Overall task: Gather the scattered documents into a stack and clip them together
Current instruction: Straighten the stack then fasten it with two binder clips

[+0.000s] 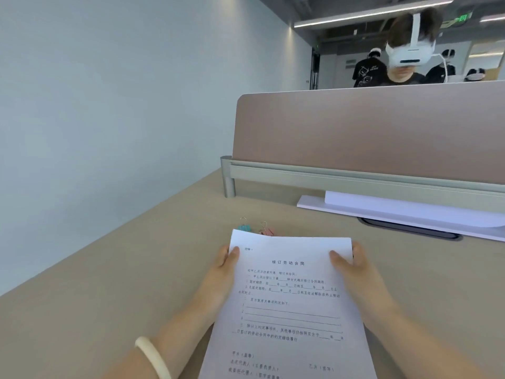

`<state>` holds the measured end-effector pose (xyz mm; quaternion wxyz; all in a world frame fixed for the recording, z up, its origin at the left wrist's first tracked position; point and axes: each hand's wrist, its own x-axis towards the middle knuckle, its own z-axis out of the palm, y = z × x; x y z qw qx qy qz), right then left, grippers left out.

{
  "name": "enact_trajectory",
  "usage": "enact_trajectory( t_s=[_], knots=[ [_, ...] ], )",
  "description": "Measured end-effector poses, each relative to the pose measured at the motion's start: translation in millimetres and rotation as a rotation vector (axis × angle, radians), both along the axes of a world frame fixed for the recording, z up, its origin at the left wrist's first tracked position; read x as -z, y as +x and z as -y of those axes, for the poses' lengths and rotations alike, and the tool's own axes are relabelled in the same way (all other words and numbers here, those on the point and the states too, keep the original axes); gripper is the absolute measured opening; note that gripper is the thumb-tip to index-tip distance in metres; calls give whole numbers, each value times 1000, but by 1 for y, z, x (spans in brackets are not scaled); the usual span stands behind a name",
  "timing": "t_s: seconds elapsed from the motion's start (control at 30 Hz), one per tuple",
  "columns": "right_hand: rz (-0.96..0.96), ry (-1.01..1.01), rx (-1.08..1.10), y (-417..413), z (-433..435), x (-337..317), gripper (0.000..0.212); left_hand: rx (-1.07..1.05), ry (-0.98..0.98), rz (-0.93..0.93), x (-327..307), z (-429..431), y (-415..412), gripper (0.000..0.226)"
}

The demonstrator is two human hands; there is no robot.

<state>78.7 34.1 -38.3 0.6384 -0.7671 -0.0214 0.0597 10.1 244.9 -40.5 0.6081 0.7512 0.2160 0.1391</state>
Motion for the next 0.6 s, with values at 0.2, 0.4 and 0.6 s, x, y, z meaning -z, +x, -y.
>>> enact_trajectory(
  t_s=[0.2, 0.4, 0.6],
  knots=[
    [54, 8, -14, 1, -16, 2, 13, -91, 21, -45, -1, -17, 25, 22],
    [18, -56, -11, 18, -29, 7, 26, -122, 103, 90, 8, -35, 42, 13],
    [457, -306, -54, 88, -79, -35, 36, -118, 149, 126, 17, -41, 53, 17]
  ],
)
